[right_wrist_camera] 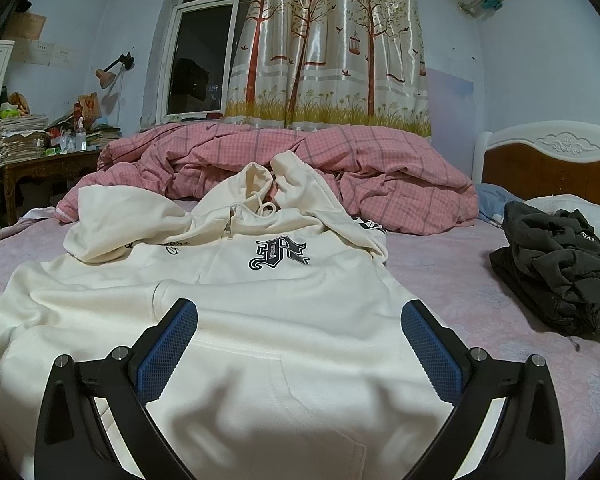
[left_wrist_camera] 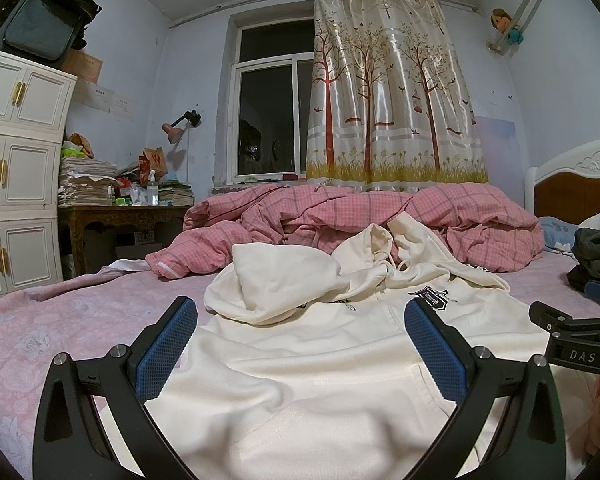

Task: Fold large clothes

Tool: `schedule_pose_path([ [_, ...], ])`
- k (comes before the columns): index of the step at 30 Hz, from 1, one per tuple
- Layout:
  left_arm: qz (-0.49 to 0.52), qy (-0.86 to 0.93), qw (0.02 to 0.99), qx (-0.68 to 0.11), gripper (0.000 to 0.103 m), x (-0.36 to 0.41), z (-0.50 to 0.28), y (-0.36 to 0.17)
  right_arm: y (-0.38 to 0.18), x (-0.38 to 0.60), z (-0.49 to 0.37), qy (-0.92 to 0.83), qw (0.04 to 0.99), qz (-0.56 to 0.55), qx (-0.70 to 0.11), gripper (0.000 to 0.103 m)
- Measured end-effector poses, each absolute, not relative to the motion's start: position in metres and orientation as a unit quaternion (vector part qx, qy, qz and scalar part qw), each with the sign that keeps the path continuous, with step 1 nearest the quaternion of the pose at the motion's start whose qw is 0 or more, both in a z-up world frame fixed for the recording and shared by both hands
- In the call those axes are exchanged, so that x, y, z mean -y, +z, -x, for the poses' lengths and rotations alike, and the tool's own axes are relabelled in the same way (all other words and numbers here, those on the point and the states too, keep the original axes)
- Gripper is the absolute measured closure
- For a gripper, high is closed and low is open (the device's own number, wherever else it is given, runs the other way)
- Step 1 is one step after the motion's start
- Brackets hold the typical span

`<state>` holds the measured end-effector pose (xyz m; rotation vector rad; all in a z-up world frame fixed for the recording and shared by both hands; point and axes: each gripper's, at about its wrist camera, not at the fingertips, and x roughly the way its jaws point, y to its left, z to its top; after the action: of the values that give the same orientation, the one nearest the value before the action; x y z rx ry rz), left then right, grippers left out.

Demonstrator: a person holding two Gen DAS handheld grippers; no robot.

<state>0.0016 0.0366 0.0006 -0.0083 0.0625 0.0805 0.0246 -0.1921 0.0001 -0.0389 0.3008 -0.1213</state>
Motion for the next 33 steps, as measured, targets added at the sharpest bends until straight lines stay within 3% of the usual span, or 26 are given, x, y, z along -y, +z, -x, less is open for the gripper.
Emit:
schedule_pose_path([
  [13,0.001,0.034,0.999,-0.015,0.000,-0.036,0.008,-0.001,0.000,0.195,-0.022,-0.054,0.988,0.013,-0.145,0.001],
  [21,0.026,0.083,0.996,0.015,0.000,-0.053,0.023,0.003,0.010,0.193,0.006,-0.065,0.993,0.019,-0.092,0.001],
  [33,0.024,0.040,0.999,-0.015,0.000,-0.050,0.021,0.002,0.013,0.191,0.028,-0.087,0.993,0.035,-0.069,0.001],
])
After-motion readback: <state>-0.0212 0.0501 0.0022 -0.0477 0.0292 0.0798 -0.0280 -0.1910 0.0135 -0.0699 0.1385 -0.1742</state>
